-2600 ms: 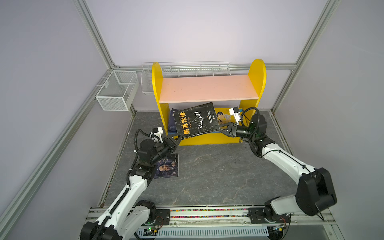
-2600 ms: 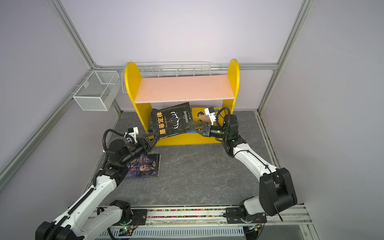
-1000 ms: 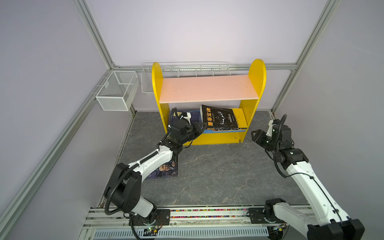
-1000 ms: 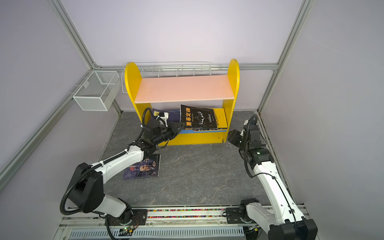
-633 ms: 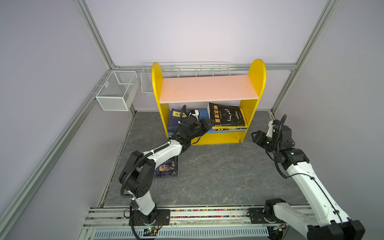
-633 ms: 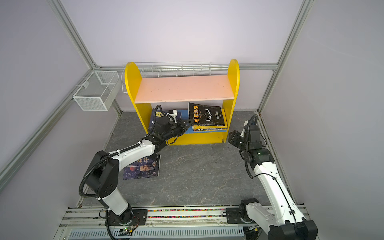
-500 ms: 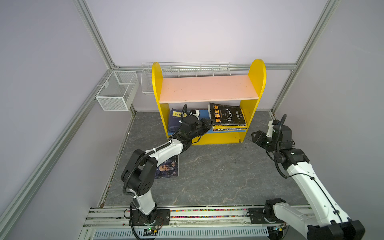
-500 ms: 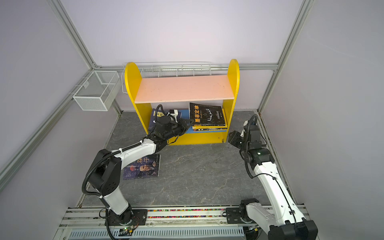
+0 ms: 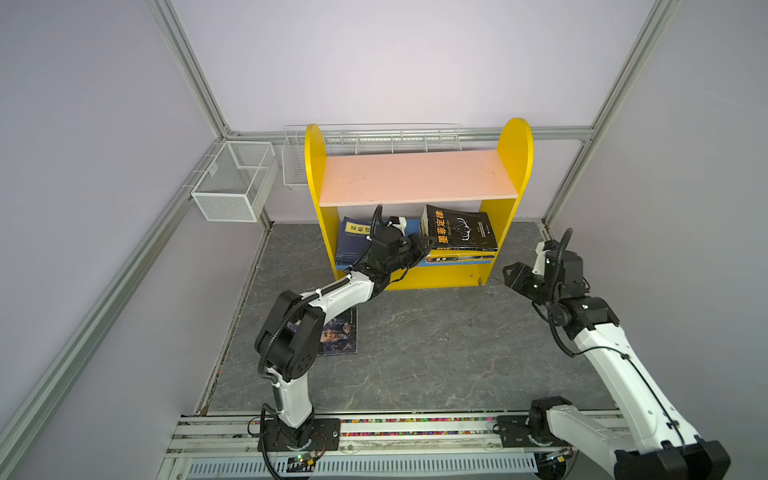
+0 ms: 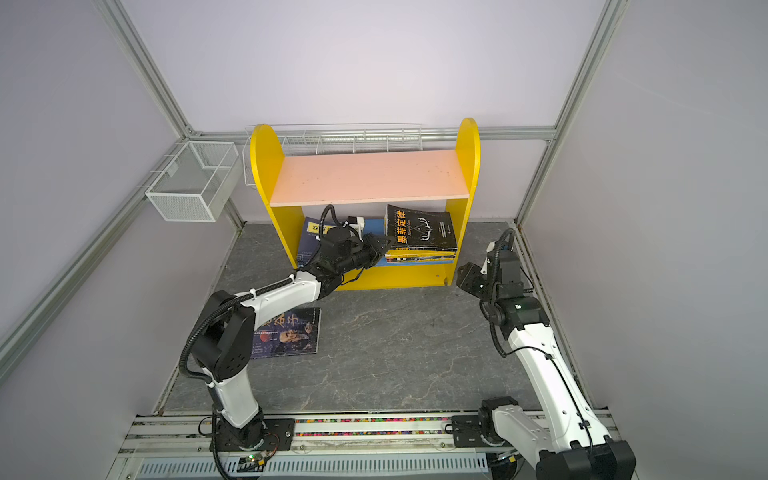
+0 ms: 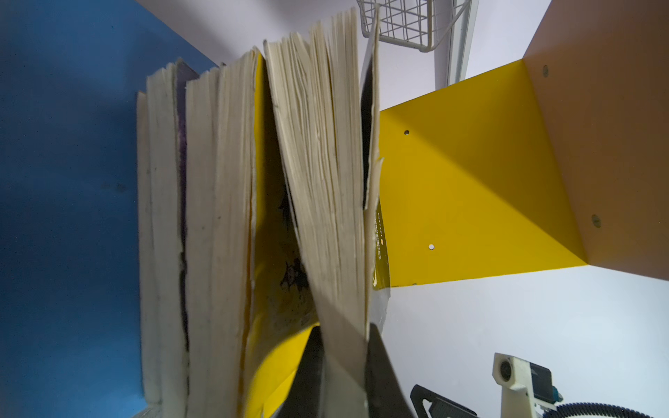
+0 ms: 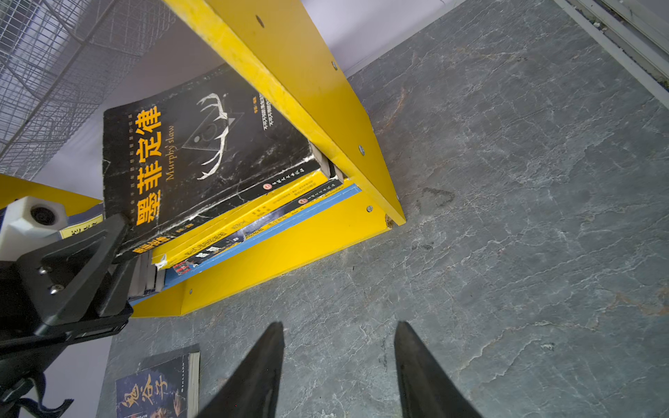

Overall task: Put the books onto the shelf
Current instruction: 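Press the black book flat onto the yellow comic with the left gripper, then withdraw the left gripper from the shelf while the right reaches toward the table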

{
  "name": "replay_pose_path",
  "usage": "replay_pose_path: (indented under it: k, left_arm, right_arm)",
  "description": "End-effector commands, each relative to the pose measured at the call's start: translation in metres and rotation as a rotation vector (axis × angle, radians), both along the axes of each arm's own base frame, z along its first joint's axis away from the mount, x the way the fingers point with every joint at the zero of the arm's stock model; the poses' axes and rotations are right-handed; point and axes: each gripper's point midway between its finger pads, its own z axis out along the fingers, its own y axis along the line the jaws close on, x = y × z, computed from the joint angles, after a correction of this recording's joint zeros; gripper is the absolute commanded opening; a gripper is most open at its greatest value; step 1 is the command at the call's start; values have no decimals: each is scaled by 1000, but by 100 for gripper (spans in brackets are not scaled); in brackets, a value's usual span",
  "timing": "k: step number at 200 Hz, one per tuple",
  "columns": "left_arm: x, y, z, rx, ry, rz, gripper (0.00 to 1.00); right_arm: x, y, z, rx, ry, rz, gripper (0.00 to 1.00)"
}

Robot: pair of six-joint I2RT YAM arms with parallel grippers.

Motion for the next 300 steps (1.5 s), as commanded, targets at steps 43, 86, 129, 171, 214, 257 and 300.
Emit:
replay_pose_path:
  k: [43, 86, 129, 171, 214, 257, 300]
  left_arm:
    - [-18, -15, 30, 94, -91, -61, 69]
    - [-11, -3, 41, 176, -117, 4, 95]
    - [-6, 11, 53, 241, -147, 68, 100]
    - [-16, 41, 63, 337, -183, 145, 100]
    - [-52, 112, 51, 485, -162, 300, 100]
    - [-113, 266, -5, 779, 95, 669, 100]
    - [-173, 385, -103, 763, 524, 771, 100]
  right_arm:
    - [1, 0, 13, 2, -37, 10, 52]
    - [1, 3, 16, 9, -46, 24, 52]
    - [2, 8, 19, 16, -52, 55, 52]
    - [2, 26, 23, 13, -59, 157, 52]
    - [-16, 110, 15, -85, -67, 515, 52]
    - [-64, 232, -20, -254, -29, 967, 53]
    - [-82, 287, -45, -306, 16, 1142, 53]
